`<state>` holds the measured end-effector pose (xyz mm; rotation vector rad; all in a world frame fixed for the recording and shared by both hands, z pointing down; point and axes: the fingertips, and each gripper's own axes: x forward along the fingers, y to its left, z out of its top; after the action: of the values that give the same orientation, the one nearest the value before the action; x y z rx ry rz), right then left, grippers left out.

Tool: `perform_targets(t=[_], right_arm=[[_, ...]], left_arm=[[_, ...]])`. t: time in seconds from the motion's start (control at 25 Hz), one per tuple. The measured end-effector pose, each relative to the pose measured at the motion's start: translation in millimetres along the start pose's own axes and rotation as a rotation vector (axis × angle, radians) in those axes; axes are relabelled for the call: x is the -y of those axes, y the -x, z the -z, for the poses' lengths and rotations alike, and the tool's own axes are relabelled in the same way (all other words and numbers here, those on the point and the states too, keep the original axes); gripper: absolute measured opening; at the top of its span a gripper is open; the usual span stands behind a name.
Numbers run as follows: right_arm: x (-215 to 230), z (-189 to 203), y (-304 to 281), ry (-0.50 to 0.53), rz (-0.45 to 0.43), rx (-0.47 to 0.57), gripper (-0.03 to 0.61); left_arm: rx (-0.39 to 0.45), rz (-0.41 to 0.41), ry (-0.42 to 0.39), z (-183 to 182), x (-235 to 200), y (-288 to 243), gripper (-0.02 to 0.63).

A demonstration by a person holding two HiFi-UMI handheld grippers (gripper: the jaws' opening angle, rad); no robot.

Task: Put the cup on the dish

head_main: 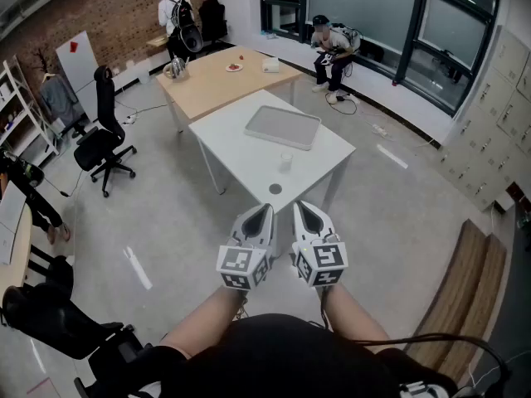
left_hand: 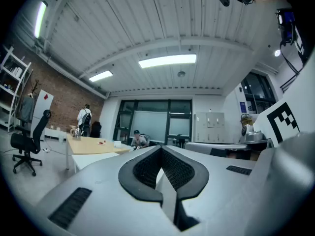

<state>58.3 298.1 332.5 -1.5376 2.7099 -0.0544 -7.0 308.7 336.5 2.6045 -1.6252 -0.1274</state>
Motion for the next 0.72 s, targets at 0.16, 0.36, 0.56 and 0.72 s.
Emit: perform_targets(t=[0.16, 0.36, 0.56, 0.72], right_arm=[[-8.7, 2.5, -15.3, 0.004, 0.013, 0.003, 0.012], [-20.2, 5.3, -28.0, 0.009, 0.043, -0.001, 0.012], [-36.4, 12.4, -40.4, -0.036, 0.071, 0.006, 0.012], [-48.1, 18.1, -50.2, -0.062, 0.102, 0.007, 0.012]], left_arm=[[0.007, 0.01, -0.001, -0.8, -18.6, -2.4, 0.008], [0.011, 0.037, 0.008, -3.1, -36.4, -3.3, 0.008], [0.02, 0.072, 0.025, -0.6, -57.8, 3.1, 0.007], [0.016, 0.098, 0.044, 3.2, -76.7, 11.6, 0.007]])
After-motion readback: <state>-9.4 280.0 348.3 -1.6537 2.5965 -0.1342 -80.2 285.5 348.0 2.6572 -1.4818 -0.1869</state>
